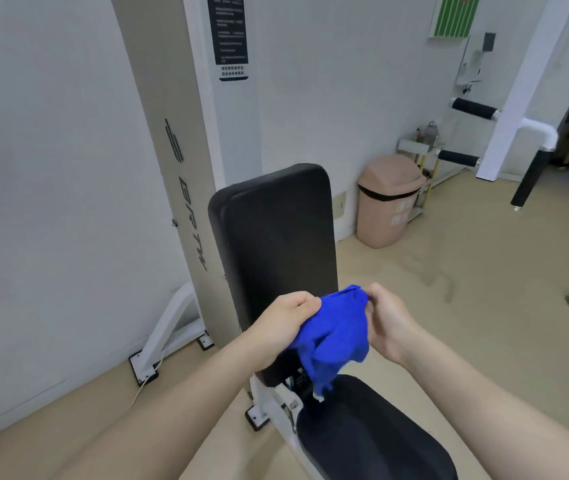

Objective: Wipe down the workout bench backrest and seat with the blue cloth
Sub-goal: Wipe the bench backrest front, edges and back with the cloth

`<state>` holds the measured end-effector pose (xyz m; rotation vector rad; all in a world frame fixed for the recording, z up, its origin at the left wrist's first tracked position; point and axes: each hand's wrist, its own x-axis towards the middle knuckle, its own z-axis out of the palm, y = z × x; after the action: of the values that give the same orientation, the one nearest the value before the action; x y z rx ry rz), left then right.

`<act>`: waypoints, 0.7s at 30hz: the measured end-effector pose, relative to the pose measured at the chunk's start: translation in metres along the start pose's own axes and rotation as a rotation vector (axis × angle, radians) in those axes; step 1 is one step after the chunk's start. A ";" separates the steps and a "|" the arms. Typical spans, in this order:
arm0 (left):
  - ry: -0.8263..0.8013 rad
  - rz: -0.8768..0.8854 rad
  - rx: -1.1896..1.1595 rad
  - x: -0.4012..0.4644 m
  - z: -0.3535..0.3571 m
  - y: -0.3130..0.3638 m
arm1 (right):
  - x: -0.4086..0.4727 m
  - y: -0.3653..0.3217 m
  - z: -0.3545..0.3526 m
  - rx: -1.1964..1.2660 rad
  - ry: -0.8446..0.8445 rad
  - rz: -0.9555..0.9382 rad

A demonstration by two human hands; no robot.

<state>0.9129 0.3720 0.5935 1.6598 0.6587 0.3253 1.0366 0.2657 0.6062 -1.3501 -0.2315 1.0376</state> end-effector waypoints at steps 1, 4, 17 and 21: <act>-0.022 -0.012 0.018 0.011 0.003 -0.001 | 0.010 -0.001 0.002 0.046 0.010 0.015; -0.042 -0.048 -0.064 0.041 0.015 0.000 | 0.035 -0.001 0.003 0.195 -0.074 0.039; 0.179 0.010 -0.328 0.113 0.064 0.032 | 0.104 -0.042 -0.069 -0.600 -0.578 -0.482; 0.307 0.011 -0.139 0.104 0.080 0.033 | 0.139 -0.052 -0.098 -0.923 -0.594 -0.573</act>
<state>1.0482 0.3660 0.5933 1.4941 0.8357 0.6280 1.2059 0.3053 0.5673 -1.5720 -1.5984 0.8177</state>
